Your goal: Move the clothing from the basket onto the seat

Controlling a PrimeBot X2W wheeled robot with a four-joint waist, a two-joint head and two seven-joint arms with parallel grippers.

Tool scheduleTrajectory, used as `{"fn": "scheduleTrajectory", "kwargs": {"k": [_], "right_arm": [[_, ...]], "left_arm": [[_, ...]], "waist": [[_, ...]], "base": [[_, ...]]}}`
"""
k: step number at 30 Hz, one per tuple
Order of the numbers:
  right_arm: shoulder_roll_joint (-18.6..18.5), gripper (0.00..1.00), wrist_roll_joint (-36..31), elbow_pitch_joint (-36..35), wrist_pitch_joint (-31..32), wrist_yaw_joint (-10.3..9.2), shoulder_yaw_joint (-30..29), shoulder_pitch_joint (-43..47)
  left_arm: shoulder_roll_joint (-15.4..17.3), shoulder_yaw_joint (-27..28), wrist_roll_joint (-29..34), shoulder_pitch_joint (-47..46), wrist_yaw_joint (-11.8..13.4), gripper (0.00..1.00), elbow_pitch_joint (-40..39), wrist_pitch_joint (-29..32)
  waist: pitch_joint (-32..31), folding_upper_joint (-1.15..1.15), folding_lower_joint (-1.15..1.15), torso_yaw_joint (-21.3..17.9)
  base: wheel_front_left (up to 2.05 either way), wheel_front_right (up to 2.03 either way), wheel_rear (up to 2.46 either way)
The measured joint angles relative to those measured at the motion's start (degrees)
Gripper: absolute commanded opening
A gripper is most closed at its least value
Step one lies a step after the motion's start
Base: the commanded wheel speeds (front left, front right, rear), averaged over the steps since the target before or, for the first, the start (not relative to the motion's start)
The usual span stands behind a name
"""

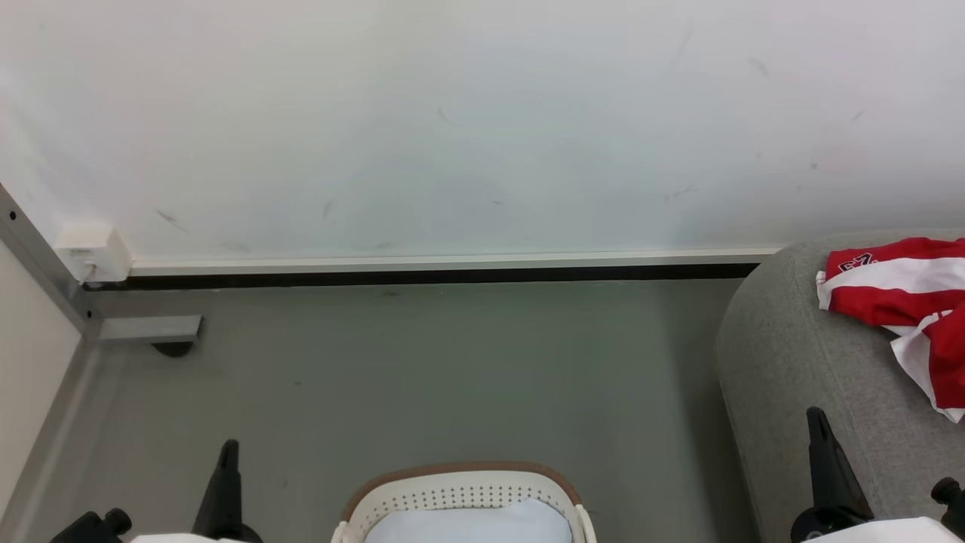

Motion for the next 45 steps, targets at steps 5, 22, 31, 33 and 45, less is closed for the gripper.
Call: {"fn": "scheduleTrajectory", "kwargs": {"k": [5,22,31,33,45], "right_arm": [[-0.1,0.00,3.7,0.3,1.0,0.00,-0.6,-0.6],[-0.4,0.00,15.0,1.5,3.8,-0.01,-2.5,-1.5],[-0.4,0.00,19.9,1.9,5.2,-0.01,-3.4,-2.0],[-0.4,0.00,21.1,2.0,5.5,-0.01,-3.6,-2.0],[-0.4,0.00,27.6,2.8,7.4,-0.01,-5.0,-2.7]], "left_arm": [[-0.3,0.4,-3.4,-0.5,-0.3,0.00,0.3,0.9],[-0.8,1.5,-13.4,-1.9,-1.0,0.00,1.1,4.0],[-1.1,2.0,-18.7,-2.6,-1.3,0.00,1.6,5.3],[-1.2,2.1,-19.6,-2.7,-1.5,0.00,1.7,5.6],[-1.6,2.8,-25.9,-3.5,-1.8,0.00,2.2,7.5]], "waist": [[0.0,0.00,0.00,0.1],[-0.1,0.00,0.00,0.4],[-0.1,0.00,0.00,0.6],[-0.1,0.00,0.00,0.6],[-0.2,0.00,0.00,0.8]], "base": [[0.00,0.00,0.00],[0.00,0.00,0.00],[0.00,0.00,0.00],[0.00,0.00,0.00],[0.00,0.00,0.00]]}}
